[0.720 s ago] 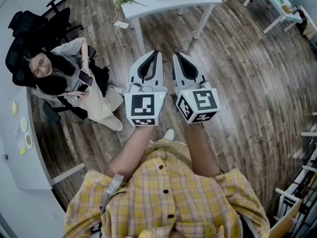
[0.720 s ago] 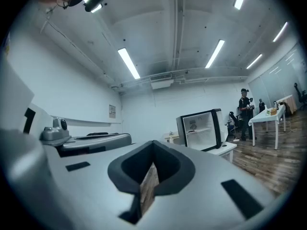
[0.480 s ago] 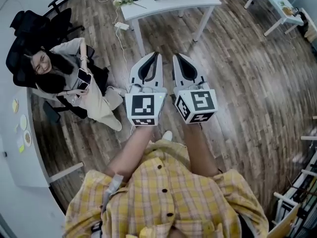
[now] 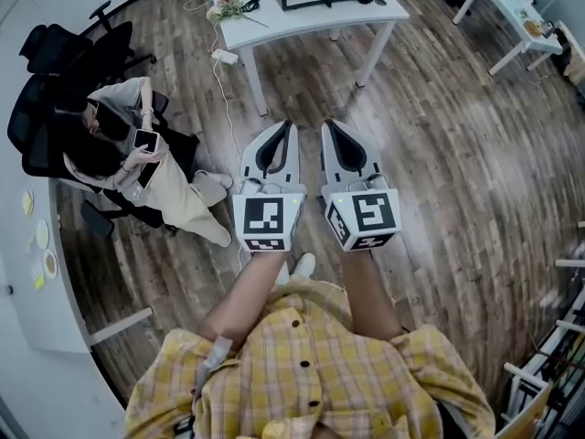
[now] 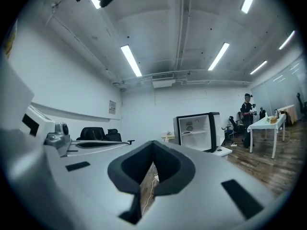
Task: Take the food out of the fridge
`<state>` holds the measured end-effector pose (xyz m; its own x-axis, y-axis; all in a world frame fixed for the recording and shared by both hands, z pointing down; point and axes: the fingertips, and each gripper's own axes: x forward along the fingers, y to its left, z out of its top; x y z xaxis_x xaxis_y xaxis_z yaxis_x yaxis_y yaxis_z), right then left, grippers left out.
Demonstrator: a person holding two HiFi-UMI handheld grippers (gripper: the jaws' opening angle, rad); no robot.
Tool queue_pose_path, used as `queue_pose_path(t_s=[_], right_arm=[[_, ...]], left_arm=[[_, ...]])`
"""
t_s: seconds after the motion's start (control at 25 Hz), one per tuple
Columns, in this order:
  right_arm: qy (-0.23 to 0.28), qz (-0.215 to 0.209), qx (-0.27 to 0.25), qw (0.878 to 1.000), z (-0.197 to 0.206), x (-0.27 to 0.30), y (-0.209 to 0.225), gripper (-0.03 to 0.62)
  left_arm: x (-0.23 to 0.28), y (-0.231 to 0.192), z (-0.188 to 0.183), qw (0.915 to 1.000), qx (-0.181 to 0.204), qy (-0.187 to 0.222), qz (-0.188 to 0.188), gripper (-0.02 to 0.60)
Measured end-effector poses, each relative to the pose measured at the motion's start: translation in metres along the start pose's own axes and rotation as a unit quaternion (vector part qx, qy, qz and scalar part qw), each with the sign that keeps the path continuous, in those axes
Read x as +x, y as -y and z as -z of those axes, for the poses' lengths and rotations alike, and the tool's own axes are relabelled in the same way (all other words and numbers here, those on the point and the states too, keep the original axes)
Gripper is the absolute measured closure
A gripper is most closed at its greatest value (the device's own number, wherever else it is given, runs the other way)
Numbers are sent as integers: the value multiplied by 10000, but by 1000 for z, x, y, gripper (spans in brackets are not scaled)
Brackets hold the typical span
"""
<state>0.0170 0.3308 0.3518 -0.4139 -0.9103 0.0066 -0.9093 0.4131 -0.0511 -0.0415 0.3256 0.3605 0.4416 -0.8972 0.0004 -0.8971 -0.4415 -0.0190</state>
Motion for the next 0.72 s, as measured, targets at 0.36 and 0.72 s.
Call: queue_pose_path(t_s=[0.36, 0.72], right_arm=[[-112, 25, 39, 9999, 4, 64, 37, 586], [-186, 38, 158, 9997, -8, 167, 64, 586]], left_arm=[[70, -31, 13, 9999, -107, -68, 56, 574], [166, -84, -5, 9997, -121, -2, 213, 574]])
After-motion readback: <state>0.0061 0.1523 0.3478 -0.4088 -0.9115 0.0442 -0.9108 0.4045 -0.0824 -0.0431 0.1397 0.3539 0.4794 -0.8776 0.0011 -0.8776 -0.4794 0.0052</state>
